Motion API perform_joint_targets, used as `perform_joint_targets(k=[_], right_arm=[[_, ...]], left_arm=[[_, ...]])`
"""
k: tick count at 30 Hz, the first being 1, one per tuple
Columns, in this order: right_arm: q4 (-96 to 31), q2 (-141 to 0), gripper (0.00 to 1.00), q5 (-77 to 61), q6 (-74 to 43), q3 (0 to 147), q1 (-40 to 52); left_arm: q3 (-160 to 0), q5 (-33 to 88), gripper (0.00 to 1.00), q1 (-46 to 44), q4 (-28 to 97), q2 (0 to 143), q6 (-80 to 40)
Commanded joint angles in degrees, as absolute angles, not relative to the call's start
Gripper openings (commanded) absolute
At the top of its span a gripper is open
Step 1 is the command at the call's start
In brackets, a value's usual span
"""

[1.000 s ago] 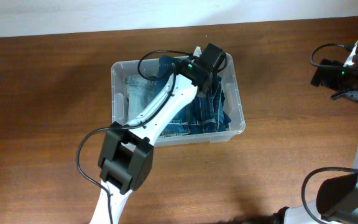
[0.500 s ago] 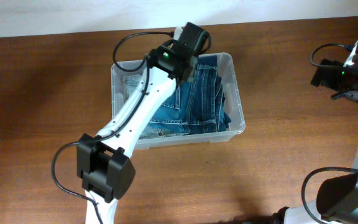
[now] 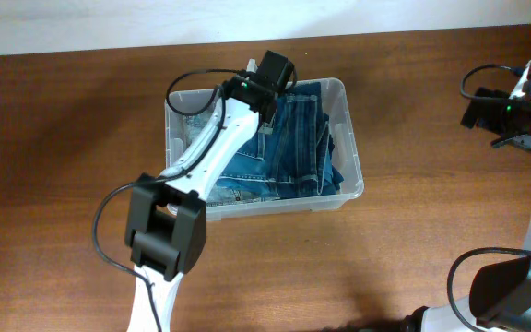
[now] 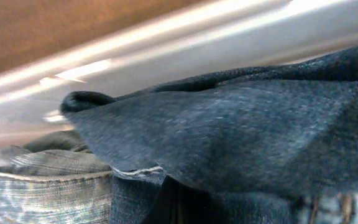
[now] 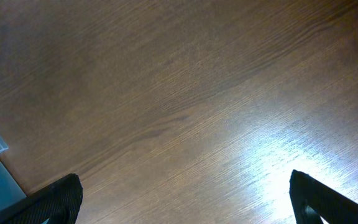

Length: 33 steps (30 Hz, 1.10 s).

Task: Pack container
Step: 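Press the dark-blue jeans down into the container with the left gripper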

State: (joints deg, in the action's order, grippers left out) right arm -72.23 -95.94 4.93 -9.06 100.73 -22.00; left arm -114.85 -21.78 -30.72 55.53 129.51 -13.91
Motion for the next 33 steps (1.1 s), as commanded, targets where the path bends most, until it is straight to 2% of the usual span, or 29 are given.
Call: perform_joint_targets(k=[1,8,15,20,33], right_arm=[[-72.25,-95.94,0.99,5.19,-9.47,101.32,-22.15],[-72.23,-95.94,0.98,5.19,-9.47,101.32,-22.15],[-72.25,-95.94,0.99,5.19,-9.47,101.32,-22.15],[-72.25,-95.94,0.98,5.19,-9.50,101.32,-22.15],[-72.23,-95.94,0.98,5.19,-9.47,101.32,-22.15]], left_arm=[[-113.36,-20.47,0.01,-30.57,56.86,132.57,-14.02],[-117.05,-19.94,0.01,-30.74,59.22,124.99,-14.09],[-117.19,-13.65,0.01,-32.75,55.88,118.89,-14.11],[-117.16,-5.10,0.00,-34.00,53.45,119.04,-16.80],[-117.16,-5.08,0.02,-40.47,47.33,126.32,-18.81]])
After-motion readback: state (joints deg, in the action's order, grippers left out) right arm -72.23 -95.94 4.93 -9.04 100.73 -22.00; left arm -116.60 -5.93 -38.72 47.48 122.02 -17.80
